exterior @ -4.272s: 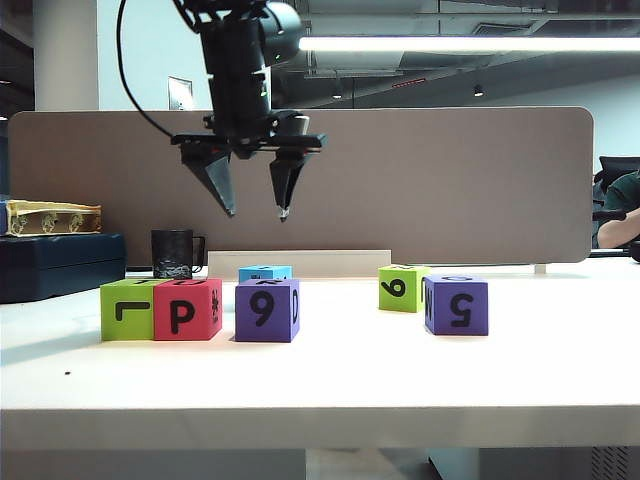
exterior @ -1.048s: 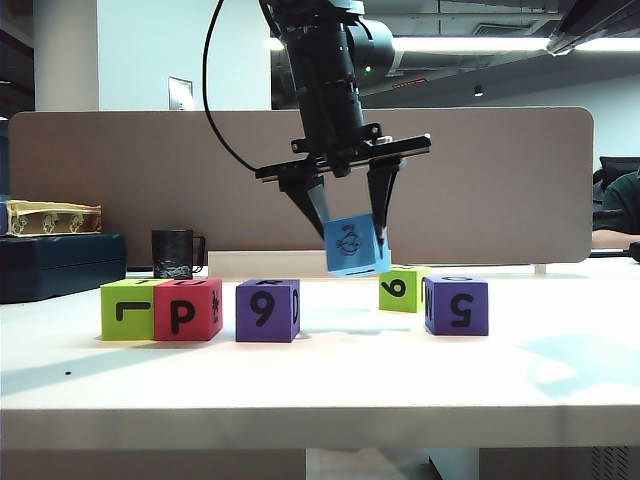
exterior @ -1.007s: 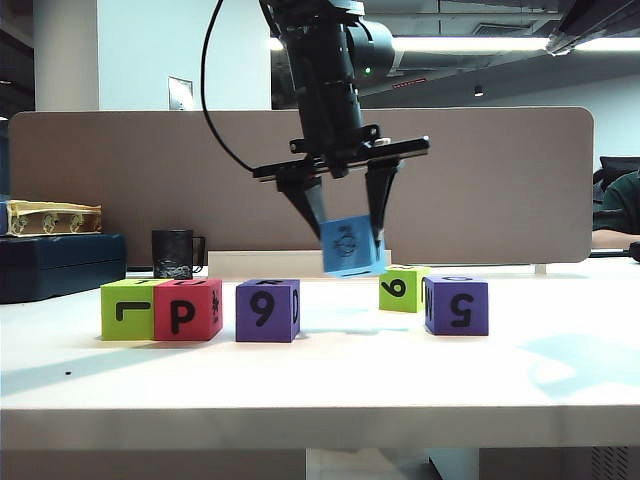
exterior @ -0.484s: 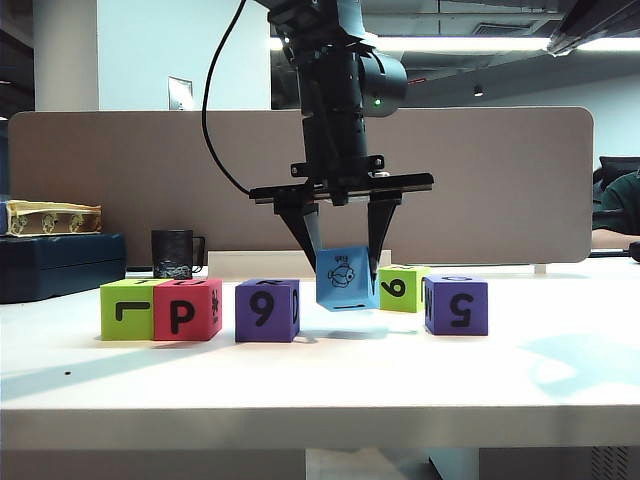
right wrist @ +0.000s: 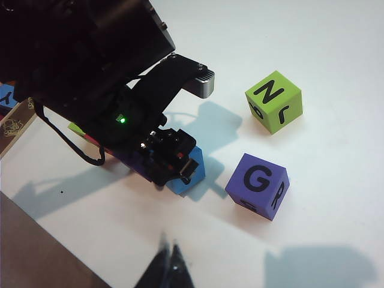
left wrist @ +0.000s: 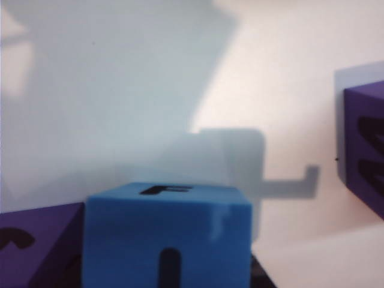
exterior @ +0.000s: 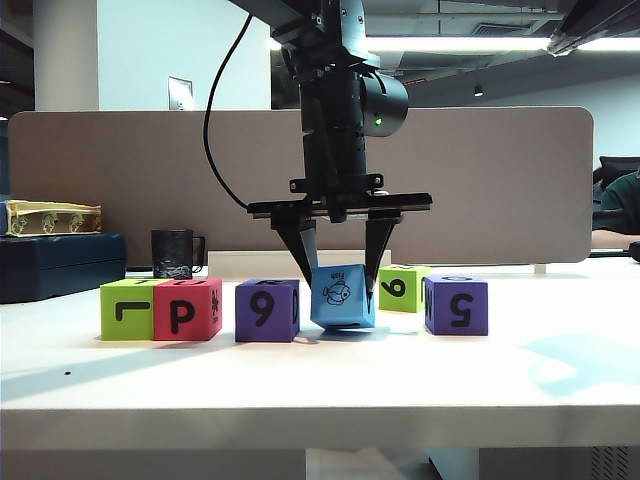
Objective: Select the appropriate blocks from the scattered letter blocks on the table and arrange them in a row to spell out "TURING".
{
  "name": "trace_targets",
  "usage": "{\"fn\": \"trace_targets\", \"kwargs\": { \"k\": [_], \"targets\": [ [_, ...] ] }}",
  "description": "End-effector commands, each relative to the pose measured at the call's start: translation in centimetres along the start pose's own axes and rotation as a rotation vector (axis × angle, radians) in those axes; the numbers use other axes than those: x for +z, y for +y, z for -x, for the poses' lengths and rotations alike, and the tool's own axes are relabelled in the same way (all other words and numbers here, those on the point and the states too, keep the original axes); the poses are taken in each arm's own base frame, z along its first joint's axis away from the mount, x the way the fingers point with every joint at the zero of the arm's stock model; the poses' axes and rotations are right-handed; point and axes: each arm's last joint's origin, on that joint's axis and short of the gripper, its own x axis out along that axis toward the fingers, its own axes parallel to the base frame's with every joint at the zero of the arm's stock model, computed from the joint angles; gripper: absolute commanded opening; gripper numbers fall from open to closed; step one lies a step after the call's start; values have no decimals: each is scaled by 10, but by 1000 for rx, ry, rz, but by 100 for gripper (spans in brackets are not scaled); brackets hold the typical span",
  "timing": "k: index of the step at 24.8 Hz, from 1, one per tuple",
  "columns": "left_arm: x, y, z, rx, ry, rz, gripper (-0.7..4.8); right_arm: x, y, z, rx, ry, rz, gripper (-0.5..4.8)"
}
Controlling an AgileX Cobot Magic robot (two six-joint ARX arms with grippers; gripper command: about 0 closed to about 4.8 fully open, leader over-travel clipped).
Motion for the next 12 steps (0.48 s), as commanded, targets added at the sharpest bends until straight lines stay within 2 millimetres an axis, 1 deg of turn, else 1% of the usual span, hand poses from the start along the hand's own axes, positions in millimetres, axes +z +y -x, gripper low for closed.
{"fn": "trace_targets", "kwargs": {
  "k": [1, 2, 3, 12],
  "targets": [
    [-3, 0, 1, -16, 39, -7, 262, 3, 2, 1, 5, -17, 17, -1],
    [-3, -1, 1, -17, 39, -18, 305, 3, 2, 1, 5, -17, 17, -1],
    [-3, -1, 1, -18, 41, -22, 320, 3, 2, 1, 5, -17, 17, -1],
    [-5, -1, 2, -32, 59, -27, 320, 2, 2, 1, 5, -13, 14, -1]
  ]
}}
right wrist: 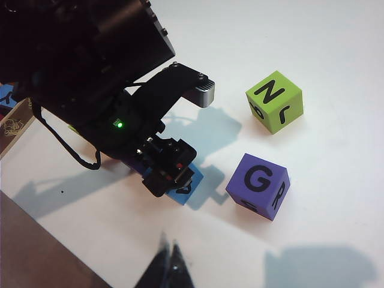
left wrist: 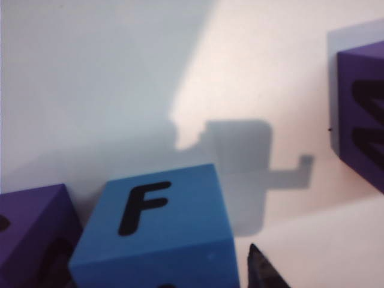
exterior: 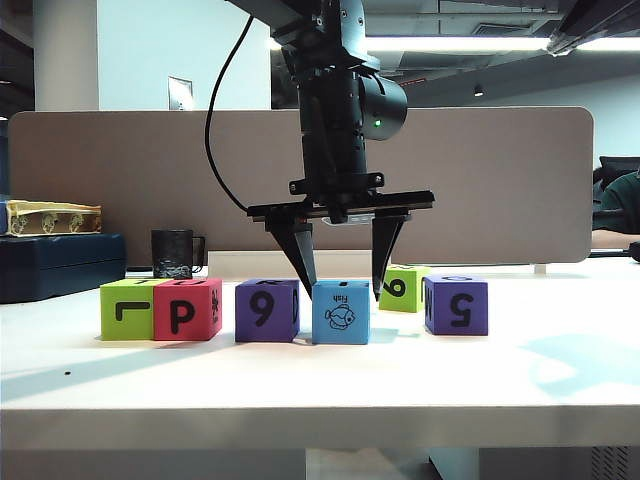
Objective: Select the appropriate blocks from the scattered letter blocks on the table and arrange them in a row to spell out "TURING".
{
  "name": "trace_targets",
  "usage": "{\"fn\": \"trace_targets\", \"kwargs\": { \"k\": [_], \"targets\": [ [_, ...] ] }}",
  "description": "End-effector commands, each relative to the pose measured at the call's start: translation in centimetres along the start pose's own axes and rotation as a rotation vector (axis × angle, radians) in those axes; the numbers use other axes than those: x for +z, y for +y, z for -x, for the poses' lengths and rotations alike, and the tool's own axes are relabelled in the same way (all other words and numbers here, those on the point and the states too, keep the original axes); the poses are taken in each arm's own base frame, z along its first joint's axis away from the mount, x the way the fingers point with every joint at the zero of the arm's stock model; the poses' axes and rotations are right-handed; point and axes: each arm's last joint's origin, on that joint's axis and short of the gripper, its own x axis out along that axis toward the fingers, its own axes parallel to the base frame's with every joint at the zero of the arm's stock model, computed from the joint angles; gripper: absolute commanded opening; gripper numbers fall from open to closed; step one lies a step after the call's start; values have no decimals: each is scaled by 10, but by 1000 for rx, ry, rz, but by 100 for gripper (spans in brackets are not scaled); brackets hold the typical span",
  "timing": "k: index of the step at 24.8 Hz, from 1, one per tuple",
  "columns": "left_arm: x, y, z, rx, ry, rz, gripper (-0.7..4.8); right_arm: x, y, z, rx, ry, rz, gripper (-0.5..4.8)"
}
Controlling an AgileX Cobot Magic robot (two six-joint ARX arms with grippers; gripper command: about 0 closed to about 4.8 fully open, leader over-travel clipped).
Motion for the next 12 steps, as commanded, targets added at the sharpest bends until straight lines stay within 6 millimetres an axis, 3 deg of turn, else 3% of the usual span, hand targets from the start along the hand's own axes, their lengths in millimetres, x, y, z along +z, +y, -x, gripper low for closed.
{"fn": "trace_targets", "kwargs": {
  "k": [1, 5, 12],
  "targets": [
    [-2, 0, 3, 2, 13, -13, 320, 2, 2, 1, 5, -14, 14, -1],
    [-3, 0, 9, 4, 13, -29, 320, 2, 2, 1, 5, -14, 14, -1],
    [4, -4, 46, -55, -122, -61, 342, 2, 2, 1, 5, -8, 10, -1]
  ]
}}
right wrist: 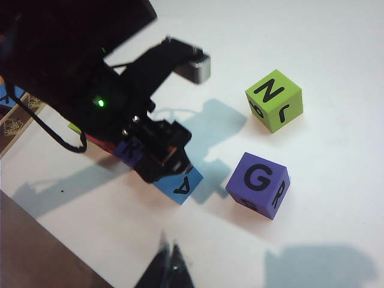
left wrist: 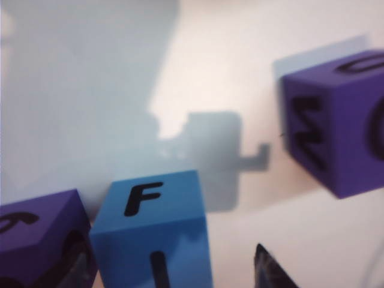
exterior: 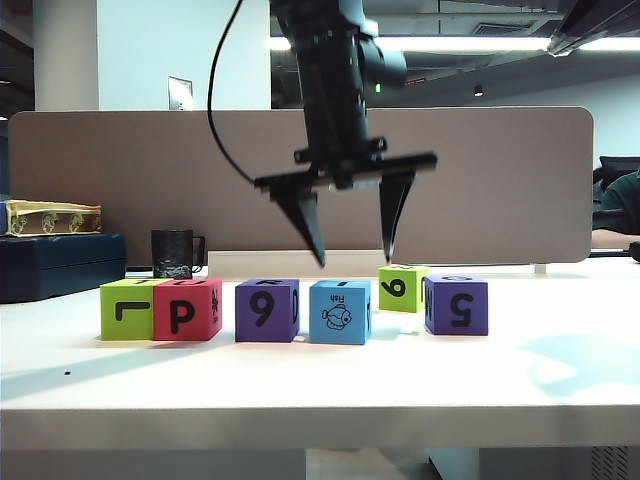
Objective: Select the appropriate blocks from the scattered letter blocks on the table and arrange them in a row to spell out "TURING".
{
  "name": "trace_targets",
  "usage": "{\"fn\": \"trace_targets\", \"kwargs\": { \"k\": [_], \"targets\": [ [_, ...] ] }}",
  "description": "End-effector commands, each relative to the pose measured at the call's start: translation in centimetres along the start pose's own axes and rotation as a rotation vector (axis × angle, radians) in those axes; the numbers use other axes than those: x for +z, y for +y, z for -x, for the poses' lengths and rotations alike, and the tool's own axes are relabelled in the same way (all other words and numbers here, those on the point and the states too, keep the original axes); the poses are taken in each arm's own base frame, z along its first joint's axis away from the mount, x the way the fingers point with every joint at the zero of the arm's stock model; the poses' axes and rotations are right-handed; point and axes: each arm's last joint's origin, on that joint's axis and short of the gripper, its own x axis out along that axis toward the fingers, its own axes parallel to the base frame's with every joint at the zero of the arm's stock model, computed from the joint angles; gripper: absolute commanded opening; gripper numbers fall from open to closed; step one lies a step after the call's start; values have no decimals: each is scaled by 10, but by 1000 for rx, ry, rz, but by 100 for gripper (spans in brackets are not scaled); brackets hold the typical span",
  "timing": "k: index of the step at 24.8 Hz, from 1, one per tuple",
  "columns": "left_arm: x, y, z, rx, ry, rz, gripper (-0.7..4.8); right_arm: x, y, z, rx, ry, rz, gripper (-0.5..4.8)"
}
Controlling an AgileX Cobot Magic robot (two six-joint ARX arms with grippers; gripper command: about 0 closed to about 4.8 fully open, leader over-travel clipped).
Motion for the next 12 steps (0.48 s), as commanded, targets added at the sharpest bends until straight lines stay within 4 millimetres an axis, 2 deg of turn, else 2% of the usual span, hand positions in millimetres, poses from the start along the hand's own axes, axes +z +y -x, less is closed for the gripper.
{"fn": "trace_targets", "kwargs": {
  "k": [1, 5, 7, 8, 12],
  "targets": [
    [4, -3, 23, -28, -84, -49, 342, 2, 2, 1, 5, -11, 12, -1],
    [19, -7, 30, -20, -266, -177, 343, 2, 2, 1, 5, -10, 12, -1],
    [29, -12, 28, -44, -361, -209, 364, 1, 2, 1, 5, -5, 8, -1],
    [35, -14, 28, -56, -422, -232, 404, 1, 2, 1, 5, 2, 3, -1],
    [47, -13, 20, -47, -504, -239, 409, -1, 2, 1, 5, 13, -5, -1]
  ]
}}
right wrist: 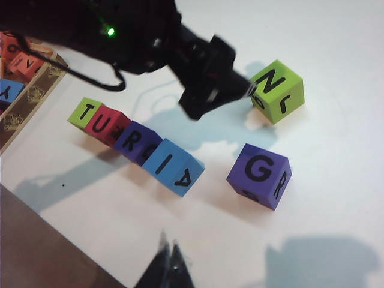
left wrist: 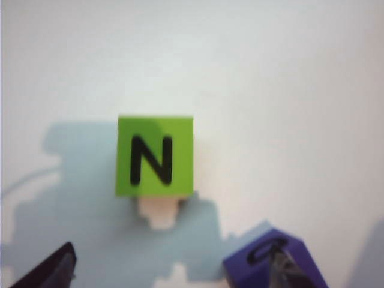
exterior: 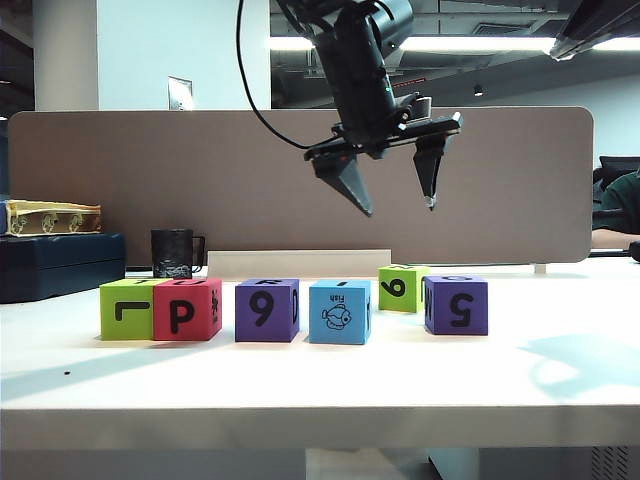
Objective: Select the appropriate blocks from the scattered letter blocks on the table and arrange them in a row to spell out "TURING".
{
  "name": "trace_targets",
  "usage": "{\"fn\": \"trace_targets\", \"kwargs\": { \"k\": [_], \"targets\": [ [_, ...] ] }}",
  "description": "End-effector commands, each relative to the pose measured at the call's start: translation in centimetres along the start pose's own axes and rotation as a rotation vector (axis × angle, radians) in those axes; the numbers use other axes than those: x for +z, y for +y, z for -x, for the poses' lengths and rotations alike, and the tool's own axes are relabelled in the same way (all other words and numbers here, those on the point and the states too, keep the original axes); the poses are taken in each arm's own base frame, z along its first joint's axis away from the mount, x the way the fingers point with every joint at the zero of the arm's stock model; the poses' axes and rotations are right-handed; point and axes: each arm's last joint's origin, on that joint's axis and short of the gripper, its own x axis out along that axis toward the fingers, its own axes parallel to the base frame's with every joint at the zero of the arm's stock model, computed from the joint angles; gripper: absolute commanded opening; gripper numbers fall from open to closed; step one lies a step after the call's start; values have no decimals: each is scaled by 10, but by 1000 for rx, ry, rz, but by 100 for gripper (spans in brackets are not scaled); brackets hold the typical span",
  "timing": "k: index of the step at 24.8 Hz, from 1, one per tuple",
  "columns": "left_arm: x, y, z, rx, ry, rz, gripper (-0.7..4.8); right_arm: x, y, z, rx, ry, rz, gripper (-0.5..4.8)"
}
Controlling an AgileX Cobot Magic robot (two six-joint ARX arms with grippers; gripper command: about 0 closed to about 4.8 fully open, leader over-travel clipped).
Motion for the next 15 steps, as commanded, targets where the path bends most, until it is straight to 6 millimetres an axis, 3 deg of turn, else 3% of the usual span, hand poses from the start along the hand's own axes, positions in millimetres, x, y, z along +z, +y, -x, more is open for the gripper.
{"fn": "trace_targets", "kwargs": {
  "k": [1, 5, 8, 15],
  "targets": [
    [4, 5, -15, 14, -59, -29, 412, 2, 2, 1, 5, -10, 11, -1],
    [2, 17, -46, 17, -81, -16, 467, 2, 2, 1, 6, -10, 11, -1],
    [-5, 18, -64, 3, -55, -38, 467, 2, 2, 1, 5, -11, 11, -1],
    [-13, 17, -87, -7, -35, -33, 453, 2, 2, 1, 5, -11, 12, -1]
  ]
}}
